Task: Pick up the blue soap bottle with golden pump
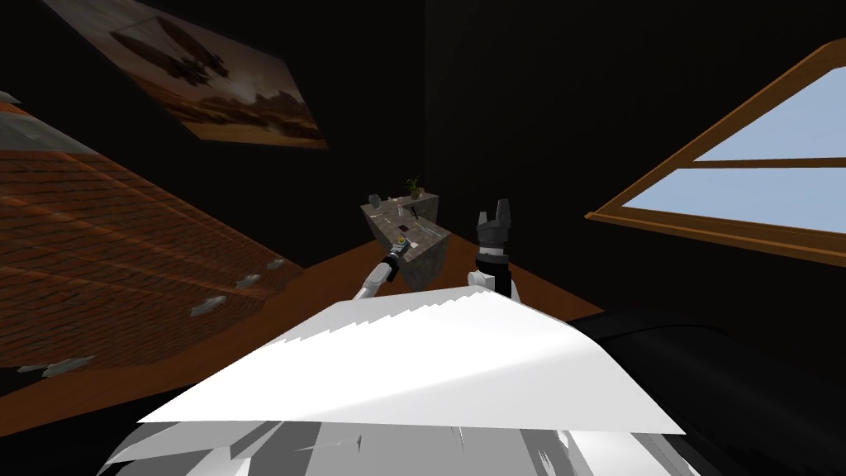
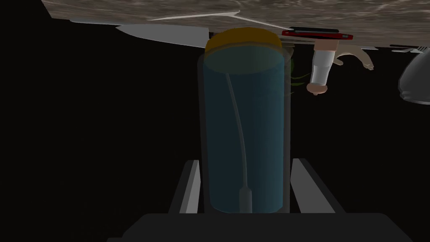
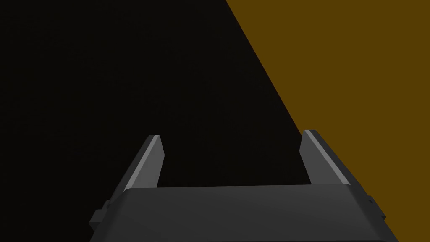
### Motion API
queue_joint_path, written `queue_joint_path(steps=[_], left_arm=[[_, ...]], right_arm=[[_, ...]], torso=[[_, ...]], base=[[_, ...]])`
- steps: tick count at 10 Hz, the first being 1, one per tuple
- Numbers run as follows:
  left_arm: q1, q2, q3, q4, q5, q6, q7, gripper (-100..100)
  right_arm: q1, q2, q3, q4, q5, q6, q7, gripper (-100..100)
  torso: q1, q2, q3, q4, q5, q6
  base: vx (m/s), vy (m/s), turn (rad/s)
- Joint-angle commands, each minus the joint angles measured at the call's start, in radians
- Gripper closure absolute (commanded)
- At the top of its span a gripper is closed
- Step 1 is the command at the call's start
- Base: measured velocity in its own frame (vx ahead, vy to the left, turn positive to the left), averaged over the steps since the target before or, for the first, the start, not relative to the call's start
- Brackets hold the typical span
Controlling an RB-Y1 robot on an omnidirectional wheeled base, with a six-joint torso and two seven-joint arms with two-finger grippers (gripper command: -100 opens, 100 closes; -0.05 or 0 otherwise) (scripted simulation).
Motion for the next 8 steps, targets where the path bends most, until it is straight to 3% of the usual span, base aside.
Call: queue_joint_path(steps=[1,3,5,6,8], left_arm=[[0.032,-0.020,-0.020,-0.050,-0.050,0.050,0.050,100],[0.032,-0.020,-0.020,-0.052,-0.120,0.059,0.148,100],[0.032,-0.020,-0.020,-0.052,-0.180,0.059,0.153,100],[0.066,-0.043,-0.035,-0.101,-0.211,0.112,0.205,100],[0.066,-0.043,-0.035,-0.104,-0.275,0.114,0.283,100]], right_arm=[[0.000,0.000,0.000,0.000,0.000,0.000,0.000,0],[0.000,0.000,0.000,0.000,0.000,0.000,0.000,0],[0.000,0.000,0.000,0.000,0.000,0.000,0.000,0],[0.000,0.000,0.000,0.000,0.000,0.000,0.000,0],[0.000,0.000,0.000,0.000,0.000,0.000,0.000,0]], torso=[[0.000,0.000,0.000,0.000,0.000,0.000],[0.004,0.000,0.000,0.000,0.001,0.000],[0.003,0.000,0.000,0.000,0.001,0.000],[0.001,0.000,0.000,0.000,0.001,0.000],[0.005,0.000,0.001,0.001,0.002,0.000]], base=[[0.017,0.045,-0.067],[0.012,0.063,-0.024],[0.003,0.009,0.007],[0.011,0.058,-0.055],[0.014,0.058,-0.025]])
